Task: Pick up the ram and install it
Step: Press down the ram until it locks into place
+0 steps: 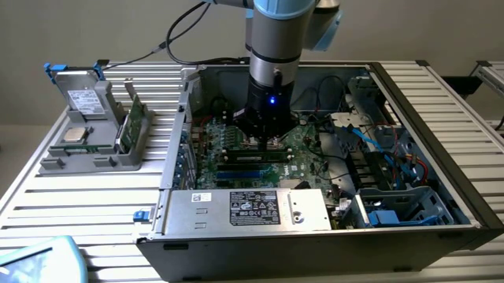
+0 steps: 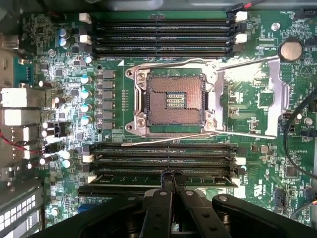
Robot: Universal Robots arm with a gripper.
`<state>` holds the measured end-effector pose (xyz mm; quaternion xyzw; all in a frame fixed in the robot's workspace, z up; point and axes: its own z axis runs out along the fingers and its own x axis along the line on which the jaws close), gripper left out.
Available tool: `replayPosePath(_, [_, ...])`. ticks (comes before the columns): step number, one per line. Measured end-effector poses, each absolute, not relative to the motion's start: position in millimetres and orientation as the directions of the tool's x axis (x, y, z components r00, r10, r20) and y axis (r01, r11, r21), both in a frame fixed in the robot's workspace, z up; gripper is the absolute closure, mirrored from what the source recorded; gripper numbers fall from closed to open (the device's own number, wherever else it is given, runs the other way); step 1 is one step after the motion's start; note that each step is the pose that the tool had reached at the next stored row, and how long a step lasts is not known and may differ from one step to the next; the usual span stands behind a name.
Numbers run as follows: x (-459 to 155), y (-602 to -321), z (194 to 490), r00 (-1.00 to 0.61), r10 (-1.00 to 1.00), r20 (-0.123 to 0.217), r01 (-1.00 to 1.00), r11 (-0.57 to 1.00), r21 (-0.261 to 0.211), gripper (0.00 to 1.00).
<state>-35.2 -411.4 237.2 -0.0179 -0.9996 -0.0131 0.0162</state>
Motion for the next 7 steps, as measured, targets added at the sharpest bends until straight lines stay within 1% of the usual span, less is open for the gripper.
replayPosePath(7, [-35.4,-411.4,237.2,-0.999,0.038,0.033,0.038,0.999,0.026,0.89])
